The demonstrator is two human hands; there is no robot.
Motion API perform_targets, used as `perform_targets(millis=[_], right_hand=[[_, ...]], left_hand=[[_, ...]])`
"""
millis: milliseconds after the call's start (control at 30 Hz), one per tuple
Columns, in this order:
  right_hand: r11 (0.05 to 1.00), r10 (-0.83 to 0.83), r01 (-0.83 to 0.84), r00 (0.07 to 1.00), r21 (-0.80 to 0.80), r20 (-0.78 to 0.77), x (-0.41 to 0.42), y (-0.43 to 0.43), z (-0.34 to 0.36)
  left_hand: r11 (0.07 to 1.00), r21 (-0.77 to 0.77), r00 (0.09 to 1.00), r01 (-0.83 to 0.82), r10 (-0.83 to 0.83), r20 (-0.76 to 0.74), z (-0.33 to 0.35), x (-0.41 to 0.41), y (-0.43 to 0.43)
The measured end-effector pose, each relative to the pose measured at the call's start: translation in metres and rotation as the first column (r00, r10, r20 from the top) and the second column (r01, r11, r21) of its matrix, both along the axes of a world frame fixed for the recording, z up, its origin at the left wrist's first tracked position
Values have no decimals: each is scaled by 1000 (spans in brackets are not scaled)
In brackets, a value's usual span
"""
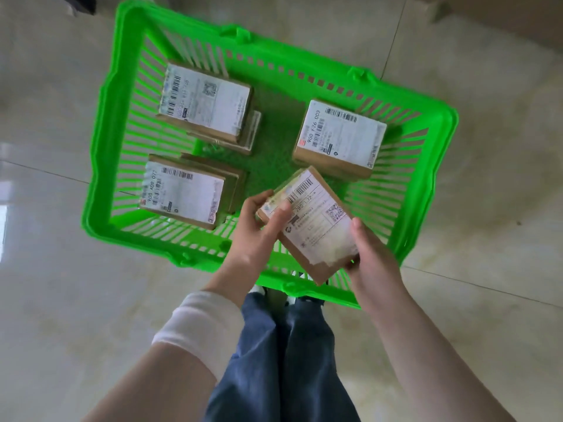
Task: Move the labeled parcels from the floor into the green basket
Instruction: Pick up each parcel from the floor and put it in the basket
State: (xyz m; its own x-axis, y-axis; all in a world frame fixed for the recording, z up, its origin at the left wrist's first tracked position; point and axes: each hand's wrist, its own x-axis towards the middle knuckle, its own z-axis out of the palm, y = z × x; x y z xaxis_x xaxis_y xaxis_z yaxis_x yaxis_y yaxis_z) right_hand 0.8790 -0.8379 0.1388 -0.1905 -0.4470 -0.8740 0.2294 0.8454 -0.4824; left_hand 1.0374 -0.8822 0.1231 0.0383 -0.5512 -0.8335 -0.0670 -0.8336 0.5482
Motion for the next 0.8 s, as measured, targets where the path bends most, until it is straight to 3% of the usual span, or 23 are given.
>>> perform_targets(millis=[67, 133, 233, 533, 800], right_hand=[[1000, 26, -26, 999, -10, -43, -2, -4, -2], [998, 56, -57, 994, -10, -93, -5, -12, -5], [1000, 15, -10, 988, 29, -154, -9, -20, -18], [986, 85, -58, 981, 155, -172, -2, -14, -61], [977, 17, 29, 977, 213, -213, 0, -17, -67]], left_hand=[[996, 3, 991, 94, -94, 96, 2, -3, 0], [956, 24, 931, 291, -289, 224, 0, -3, -4], [883, 112, 840, 456, -468, 273, -12, -3, -10], [785, 199, 758, 587, -619, 208, -50, -10, -4], [790, 218, 765, 573, -611, 205, -63, -15, 0]])
